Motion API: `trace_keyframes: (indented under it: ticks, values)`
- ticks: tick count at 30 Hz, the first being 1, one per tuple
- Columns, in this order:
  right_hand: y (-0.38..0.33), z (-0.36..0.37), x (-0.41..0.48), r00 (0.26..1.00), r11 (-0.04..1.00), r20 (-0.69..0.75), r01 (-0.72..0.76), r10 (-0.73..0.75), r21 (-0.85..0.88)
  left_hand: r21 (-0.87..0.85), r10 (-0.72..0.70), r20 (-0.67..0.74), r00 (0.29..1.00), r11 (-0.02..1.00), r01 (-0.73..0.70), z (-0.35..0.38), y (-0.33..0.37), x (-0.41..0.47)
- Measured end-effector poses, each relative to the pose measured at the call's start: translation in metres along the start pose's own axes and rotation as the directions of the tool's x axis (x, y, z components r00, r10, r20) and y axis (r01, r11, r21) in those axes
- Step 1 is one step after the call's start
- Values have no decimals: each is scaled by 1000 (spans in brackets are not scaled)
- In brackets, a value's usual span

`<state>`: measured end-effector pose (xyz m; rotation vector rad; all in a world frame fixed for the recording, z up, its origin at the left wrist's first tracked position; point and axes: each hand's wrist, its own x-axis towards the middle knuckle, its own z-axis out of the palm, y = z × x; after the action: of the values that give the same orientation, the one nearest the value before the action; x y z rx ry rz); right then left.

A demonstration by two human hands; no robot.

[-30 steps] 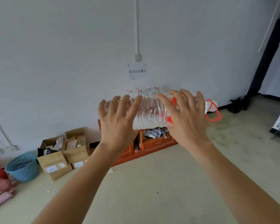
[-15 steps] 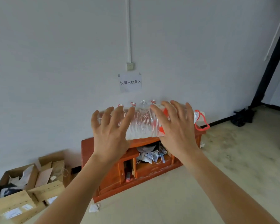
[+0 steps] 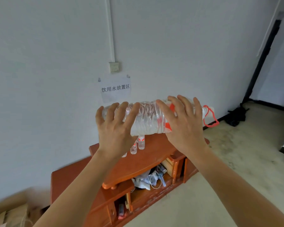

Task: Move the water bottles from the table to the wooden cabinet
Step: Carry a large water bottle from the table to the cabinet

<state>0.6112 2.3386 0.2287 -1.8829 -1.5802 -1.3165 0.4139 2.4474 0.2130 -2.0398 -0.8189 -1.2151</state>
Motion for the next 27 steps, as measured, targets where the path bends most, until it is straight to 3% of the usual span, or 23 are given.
trace_keyframes:
  ticks: [5, 10, 14, 16, 19, 21, 23, 24, 25, 26, 27]
  values:
    - [53, 95, 22, 999, 997, -30, -32, 30, -75, -83, 35, -16, 999, 996, -36, 115, 25, 39]
    - [112, 201, 43, 988, 993, -146, -67, 53, -93, -46, 34, -71, 997, 998, -37, 229, 58, 78]
    - [154, 289, 68, 992, 993, -78, -100, 104, 57, -46, -8, -23, 1000, 999, 7, 317, 76, 105]
    - [162, 330, 78, 959, 941, -61, -257, 276, 219, -85, -81, -15, 997, 993, 80, 356, 79, 111]
    - [158, 381, 88, 847, 738, -59, -423, 528, 527, -191, -233, 48, 971, 953, 237, 403, 79, 110]
    - [155, 412, 94, 805, 608, -23, -430, 593, 668, -224, -277, 75, 958, 931, 287, 429, 79, 107]
    - [155, 454, 94, 768, 469, 101, -484, 633, 738, -245, -297, 132, 946, 915, 321, 461, 79, 104]
    - [155, 477, 93, 723, 356, 233, -561, 651, 747, -255, -314, 167, 935, 902, 348, 476, 79, 101]
    - [156, 498, 92, 643, 175, 409, -648, 648, 741, -268, -331, 206, 921, 886, 378, 492, 79, 98]
    - [160, 513, 89, 539, -76, 624, -720, 565, 690, -284, -354, 250, 901, 863, 418, 505, 81, 93]
    - [165, 526, 88, 480, -284, 785, -748, 392, 600, -313, -384, 297, 874, 826, 470, 517, 84, 86]
